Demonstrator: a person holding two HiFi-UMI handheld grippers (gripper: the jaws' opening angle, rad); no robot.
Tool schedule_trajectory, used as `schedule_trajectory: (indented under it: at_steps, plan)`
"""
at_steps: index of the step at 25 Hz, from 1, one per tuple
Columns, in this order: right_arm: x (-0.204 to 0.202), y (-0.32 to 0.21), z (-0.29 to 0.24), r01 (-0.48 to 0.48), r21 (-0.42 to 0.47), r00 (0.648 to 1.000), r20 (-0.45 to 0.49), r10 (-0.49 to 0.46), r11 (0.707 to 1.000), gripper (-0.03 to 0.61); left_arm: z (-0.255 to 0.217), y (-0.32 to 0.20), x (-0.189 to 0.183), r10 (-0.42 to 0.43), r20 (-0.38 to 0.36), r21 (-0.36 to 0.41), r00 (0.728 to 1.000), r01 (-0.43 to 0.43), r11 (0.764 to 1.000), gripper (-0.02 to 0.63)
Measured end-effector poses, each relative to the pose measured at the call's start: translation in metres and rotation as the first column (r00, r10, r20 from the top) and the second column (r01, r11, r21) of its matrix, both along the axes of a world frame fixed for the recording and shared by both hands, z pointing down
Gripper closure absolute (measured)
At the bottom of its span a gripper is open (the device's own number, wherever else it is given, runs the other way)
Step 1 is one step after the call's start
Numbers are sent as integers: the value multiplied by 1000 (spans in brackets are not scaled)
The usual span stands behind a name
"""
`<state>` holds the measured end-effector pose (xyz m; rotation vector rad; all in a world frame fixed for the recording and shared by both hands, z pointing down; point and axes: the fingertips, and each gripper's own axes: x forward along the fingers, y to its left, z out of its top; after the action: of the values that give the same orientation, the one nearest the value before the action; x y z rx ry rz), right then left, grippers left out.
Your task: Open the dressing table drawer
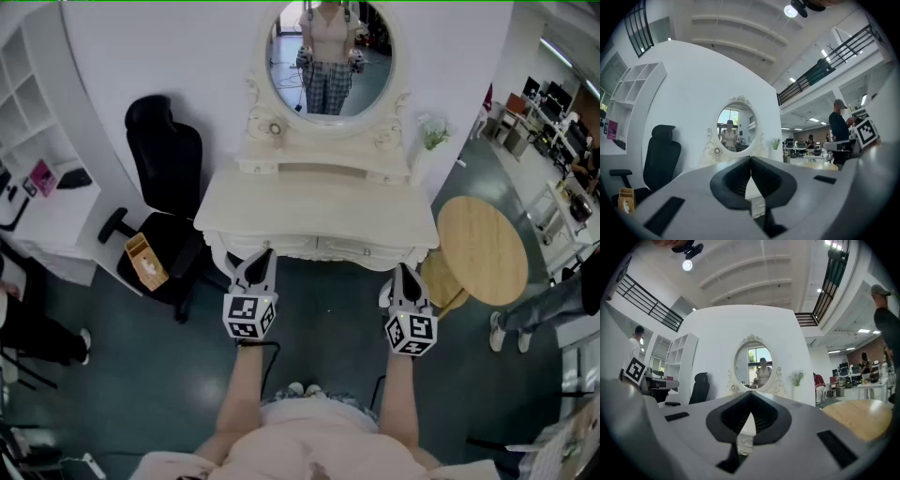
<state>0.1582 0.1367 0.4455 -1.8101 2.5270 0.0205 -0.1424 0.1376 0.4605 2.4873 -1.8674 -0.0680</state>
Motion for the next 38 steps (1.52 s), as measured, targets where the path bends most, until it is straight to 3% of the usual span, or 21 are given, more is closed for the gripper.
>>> schedule_trajectory:
  at_steps: [32, 34, 38]
  plan:
    - [-4, 6, 5, 34, -23, 999, 41, -33, 999, 565, 7, 0, 9, 23, -14, -20, 1000, -24, 1000, 586]
    - [-5, 8, 2, 45, -16, 998, 51, -44, 999, 540, 7, 1, 10, 27, -14, -23, 1000, -28, 999, 586]
    - [-8, 9, -2, 62, 2, 995, 73, -62, 998, 407, 9, 1, 11, 33, -18, -29, 999, -34, 999, 586]
